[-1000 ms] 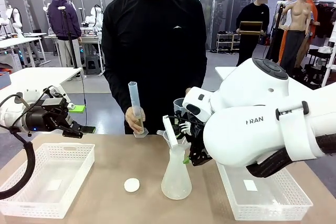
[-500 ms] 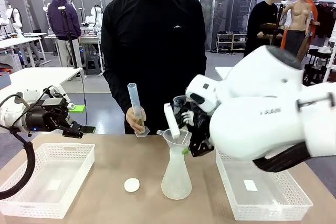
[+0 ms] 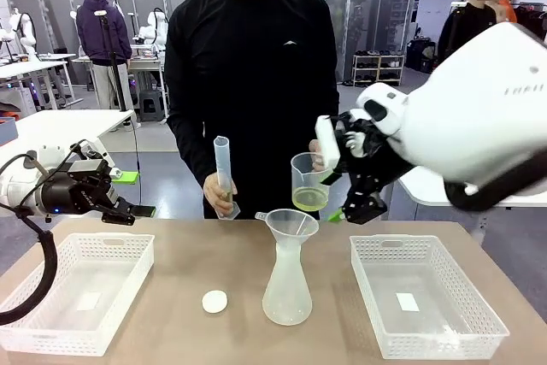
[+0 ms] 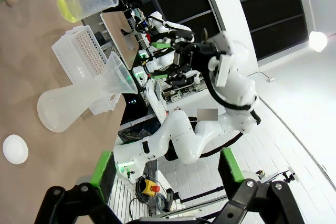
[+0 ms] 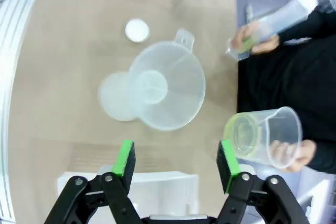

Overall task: Prepare the solutions needed for the experiment.
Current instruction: Once the solution is in the Big flask , pick up the Plastic Funnel and place it back into the right Organizing basket.

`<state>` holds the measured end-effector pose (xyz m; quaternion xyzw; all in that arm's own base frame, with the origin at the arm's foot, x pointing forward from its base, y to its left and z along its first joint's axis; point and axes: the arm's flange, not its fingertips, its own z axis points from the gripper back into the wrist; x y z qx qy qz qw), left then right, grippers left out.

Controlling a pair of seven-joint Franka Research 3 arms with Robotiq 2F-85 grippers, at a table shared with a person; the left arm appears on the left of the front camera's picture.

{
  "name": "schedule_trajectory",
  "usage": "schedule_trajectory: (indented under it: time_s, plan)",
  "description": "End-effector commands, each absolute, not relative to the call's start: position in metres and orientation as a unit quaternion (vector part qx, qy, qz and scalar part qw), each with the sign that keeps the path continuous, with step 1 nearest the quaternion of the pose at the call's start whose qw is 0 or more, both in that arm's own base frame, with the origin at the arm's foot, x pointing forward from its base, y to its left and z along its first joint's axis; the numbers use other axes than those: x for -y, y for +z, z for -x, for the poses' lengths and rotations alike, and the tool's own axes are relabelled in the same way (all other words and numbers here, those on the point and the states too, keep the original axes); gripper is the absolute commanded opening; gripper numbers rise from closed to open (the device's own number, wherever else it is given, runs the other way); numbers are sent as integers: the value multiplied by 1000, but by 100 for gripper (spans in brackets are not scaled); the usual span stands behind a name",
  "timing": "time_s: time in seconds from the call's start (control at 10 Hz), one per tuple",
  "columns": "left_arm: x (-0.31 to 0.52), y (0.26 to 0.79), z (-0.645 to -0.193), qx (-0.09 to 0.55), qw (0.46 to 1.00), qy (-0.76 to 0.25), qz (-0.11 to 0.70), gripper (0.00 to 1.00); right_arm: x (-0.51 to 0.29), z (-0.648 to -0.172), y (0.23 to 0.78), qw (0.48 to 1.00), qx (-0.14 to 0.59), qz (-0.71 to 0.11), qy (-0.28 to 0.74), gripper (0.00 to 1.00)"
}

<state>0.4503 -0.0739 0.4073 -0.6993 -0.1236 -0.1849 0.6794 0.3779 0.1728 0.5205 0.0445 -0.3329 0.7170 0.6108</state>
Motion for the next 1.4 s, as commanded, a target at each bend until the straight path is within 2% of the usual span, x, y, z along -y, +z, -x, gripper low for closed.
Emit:
schedule_trajectory:
  time_s: [0.0,0.5,0.6,0.7,1.2,1.3]
  plan:
    - [75,409,-447,126,681,-185,697,100,-137,-407,524,659,321,-185,654,78]
    - [75,409,-447,126,681,-185,697,100,-73,-430,483,780,253,-236,522,78]
    - [75,409,-447,126,681,-185,697,100,-65,-432,475,785,245,-259,506,78]
    - [75,409,-447,126,681,-185,697,100,-62,-432,470,775,254,-236,529,78]
    - [75,409,-447,126,681,-185,697,100,-58,-432,467,780,245,-226,530,78]
    - [75,409,-447,126,681,-185,697,100,-54,-441,459,797,228,-306,469,78]
